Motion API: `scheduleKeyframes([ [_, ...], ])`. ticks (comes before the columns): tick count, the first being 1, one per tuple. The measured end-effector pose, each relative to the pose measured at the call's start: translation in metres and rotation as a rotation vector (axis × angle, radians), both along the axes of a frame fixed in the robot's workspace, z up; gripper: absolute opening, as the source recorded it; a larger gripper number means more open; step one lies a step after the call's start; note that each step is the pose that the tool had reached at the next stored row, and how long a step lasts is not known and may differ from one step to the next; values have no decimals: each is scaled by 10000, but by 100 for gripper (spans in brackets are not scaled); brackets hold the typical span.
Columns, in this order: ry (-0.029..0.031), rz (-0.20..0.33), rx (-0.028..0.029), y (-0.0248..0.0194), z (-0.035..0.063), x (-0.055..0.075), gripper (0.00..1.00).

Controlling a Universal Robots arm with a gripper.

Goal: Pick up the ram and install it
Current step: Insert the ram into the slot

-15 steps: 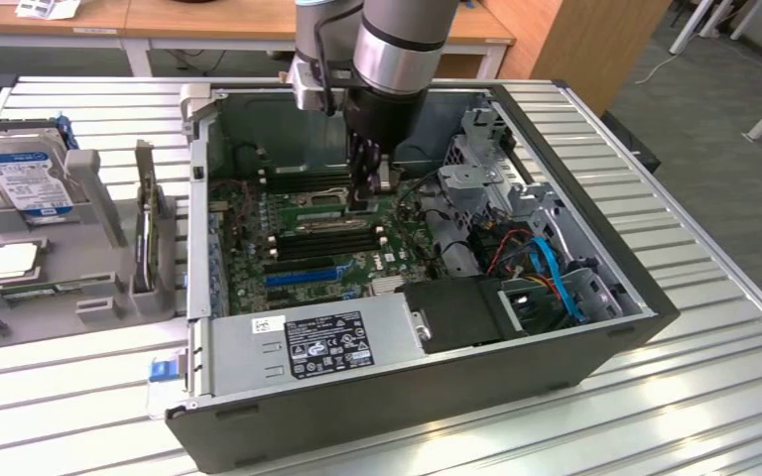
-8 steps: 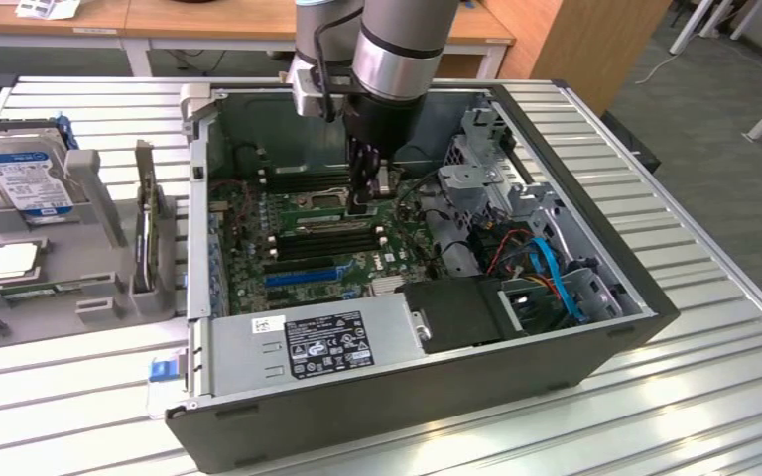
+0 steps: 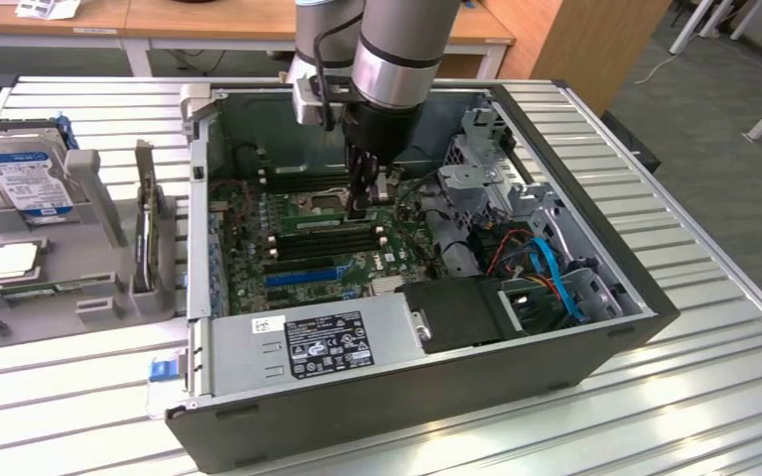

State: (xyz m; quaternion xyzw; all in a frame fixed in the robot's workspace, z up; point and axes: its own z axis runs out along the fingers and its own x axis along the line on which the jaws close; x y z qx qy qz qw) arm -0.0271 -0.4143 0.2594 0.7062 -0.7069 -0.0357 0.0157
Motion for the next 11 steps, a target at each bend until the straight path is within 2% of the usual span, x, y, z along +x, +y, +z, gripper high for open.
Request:
scheduleKeyframes([
  [11,0,0,-1,-2,-92,0,12],
])
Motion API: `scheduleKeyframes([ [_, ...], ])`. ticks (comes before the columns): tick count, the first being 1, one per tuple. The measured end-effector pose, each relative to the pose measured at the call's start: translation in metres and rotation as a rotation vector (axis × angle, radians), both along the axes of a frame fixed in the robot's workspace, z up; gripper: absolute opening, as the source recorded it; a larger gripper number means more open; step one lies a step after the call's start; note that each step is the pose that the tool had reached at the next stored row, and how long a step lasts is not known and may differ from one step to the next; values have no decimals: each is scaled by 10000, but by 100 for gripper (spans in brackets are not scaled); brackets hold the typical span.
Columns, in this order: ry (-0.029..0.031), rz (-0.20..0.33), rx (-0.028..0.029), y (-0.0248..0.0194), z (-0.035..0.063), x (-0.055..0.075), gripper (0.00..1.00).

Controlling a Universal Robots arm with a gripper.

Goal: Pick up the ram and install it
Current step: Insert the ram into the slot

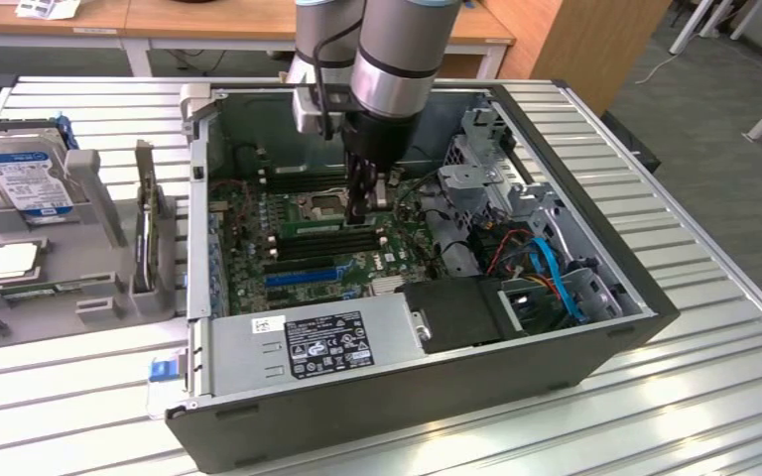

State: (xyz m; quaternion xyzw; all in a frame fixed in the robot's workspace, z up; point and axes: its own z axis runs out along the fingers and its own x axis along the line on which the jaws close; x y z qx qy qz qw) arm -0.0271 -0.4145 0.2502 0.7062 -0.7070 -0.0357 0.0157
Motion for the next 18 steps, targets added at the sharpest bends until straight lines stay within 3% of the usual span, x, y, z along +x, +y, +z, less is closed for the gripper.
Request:
scheduleKeyframes([
  [18,0,1,0,-1,-63,-10,12],
])
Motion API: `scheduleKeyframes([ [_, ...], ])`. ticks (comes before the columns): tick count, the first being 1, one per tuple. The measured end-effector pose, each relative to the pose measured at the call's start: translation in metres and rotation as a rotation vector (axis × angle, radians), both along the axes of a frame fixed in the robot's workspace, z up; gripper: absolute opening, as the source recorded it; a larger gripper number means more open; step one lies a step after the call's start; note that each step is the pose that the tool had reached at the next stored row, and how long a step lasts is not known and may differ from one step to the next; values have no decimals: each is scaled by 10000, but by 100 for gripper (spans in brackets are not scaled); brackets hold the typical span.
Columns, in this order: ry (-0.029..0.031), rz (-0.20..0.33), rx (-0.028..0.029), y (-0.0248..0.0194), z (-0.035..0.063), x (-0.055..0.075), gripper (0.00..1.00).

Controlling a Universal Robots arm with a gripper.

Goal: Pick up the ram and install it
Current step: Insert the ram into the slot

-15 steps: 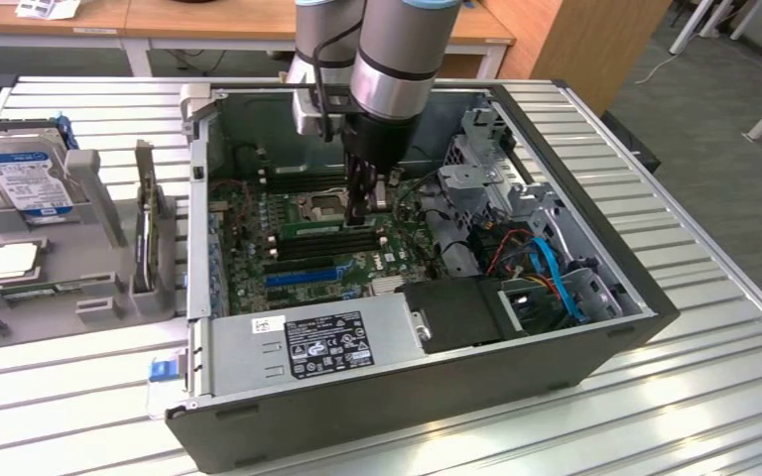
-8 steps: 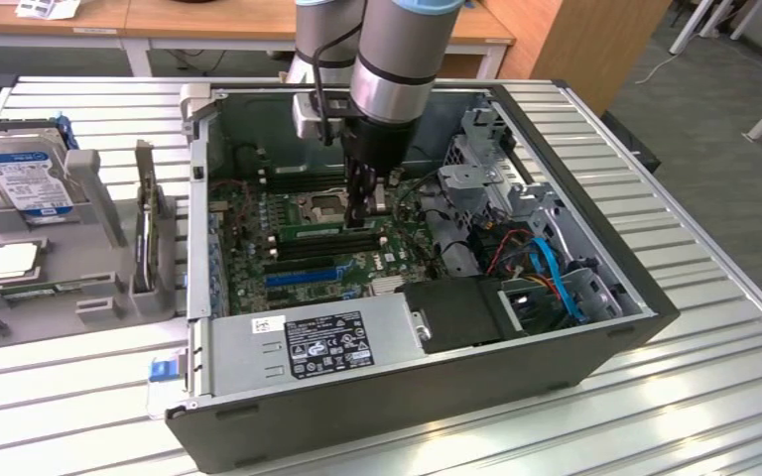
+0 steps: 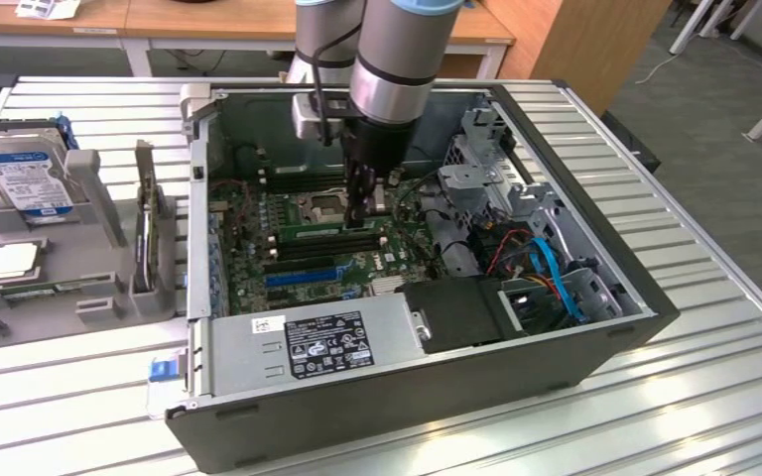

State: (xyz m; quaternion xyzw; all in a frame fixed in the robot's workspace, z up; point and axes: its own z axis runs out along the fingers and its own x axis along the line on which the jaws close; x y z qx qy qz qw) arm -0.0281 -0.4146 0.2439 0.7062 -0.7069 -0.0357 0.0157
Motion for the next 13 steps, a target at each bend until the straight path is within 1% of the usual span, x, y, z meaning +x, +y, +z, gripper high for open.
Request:
scheduleKeyframes([
  [6,1,-1,-1,0,0,-10,12],
  [13,0,-1,1,0,-42,-10,12],
])
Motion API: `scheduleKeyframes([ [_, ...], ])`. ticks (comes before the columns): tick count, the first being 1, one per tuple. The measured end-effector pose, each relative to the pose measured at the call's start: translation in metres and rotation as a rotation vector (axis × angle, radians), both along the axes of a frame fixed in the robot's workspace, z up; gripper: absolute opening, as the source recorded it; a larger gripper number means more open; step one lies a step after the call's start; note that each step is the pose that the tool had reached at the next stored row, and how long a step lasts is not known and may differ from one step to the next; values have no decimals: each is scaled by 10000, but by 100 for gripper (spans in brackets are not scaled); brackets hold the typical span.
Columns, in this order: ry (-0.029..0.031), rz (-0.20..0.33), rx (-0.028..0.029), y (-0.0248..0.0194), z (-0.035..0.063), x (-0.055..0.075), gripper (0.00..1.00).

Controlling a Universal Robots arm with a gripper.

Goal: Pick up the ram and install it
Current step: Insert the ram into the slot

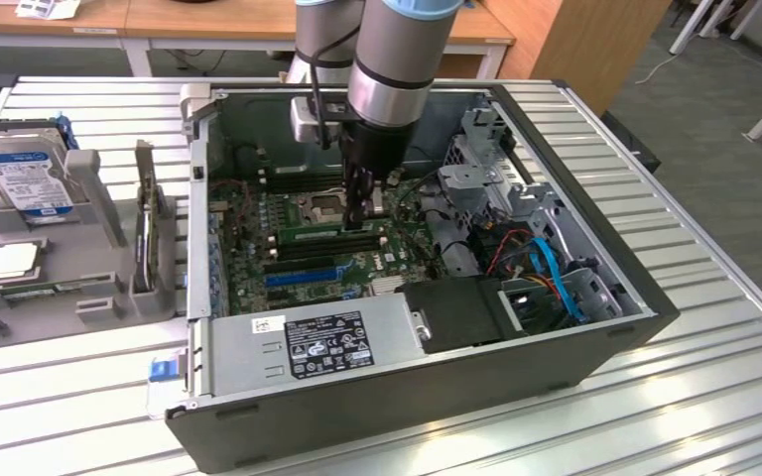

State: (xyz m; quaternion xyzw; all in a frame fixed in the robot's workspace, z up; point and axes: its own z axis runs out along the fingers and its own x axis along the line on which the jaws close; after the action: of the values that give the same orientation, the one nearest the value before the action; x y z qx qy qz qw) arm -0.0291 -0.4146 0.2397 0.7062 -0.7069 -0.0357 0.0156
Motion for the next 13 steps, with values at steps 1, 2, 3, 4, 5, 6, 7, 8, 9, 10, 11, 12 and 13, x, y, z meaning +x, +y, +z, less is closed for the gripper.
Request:
scheduleKeyframes([
  [1,0,0,0,0,-6,0,12],
  [2,0,0,-1,0,-11,0,12],
  [3,0,0,-1,0,-17,0,12],
  [4,0,0,-1,0,-22,0,12],
  [5,1,0,-3,-1,-23,0,12],
  [6,1,0,-4,-1,-23,0,12],
  [7,2,0,-4,-1,-23,0,12],
  [8,1,0,-2,0,-24,0,12],
  [9,0,0,-1,0,-24,0,12],
  [10,0,0,-1,0,-25,0,12],
  [11,-1,-1,2,-1,-26,0,12],
  [12,-1,-3,1,-3,-26,-1,12],
  [13,0,-2,0,-6,-25,-1,12],
])
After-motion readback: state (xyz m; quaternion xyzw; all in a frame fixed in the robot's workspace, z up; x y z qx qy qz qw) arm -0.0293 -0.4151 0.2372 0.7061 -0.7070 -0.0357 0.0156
